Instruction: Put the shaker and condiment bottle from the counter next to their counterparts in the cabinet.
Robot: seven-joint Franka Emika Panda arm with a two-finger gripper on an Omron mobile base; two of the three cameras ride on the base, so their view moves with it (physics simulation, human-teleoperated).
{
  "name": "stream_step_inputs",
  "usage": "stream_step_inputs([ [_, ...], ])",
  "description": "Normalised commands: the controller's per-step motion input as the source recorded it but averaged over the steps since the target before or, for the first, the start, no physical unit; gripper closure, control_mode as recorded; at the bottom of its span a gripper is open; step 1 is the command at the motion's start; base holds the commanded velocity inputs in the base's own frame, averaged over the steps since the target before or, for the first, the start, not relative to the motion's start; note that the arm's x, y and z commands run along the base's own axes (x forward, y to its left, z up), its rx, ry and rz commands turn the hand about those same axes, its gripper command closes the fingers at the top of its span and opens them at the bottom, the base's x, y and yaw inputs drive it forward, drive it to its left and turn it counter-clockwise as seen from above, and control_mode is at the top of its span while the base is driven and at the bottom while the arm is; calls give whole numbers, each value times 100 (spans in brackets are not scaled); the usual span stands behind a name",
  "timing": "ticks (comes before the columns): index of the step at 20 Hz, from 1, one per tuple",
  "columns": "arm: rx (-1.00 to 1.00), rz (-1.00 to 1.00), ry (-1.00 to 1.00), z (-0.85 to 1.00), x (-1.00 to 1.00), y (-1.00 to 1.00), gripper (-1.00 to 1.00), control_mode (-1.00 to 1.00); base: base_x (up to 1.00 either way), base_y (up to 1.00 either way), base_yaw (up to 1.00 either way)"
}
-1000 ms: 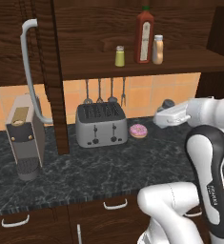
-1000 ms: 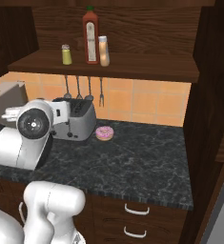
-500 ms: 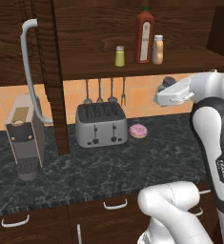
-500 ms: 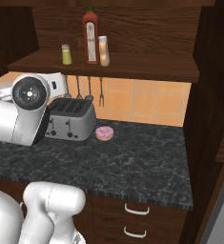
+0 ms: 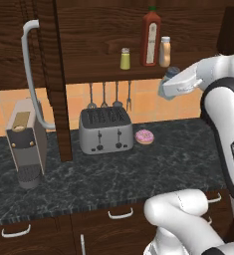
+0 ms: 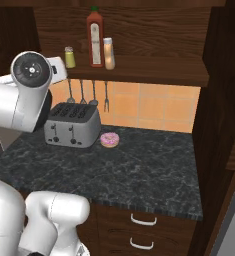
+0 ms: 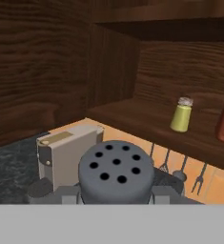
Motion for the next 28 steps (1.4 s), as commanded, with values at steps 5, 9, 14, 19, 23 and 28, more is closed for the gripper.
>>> stream_step_inputs([
  [5, -5, -1, -13, 17, 38, 6, 100, -100, 0, 0, 0],
  [9, -11, -2, -10, 18, 34, 4, 100, -100, 0, 0, 0],
  [14, -4, -4, 1, 4, 10, -12, 100, -100, 0, 0, 0],
  [19, 1, -2, 1, 0, 27, -3, 100, -100, 0, 0, 0],
  [23, 0, -5, 9, 0, 69, -30, 100, -100, 0, 0, 0],
  [28, 1, -2, 12, 0, 31, -14, 100, -100, 0, 0, 0],
])
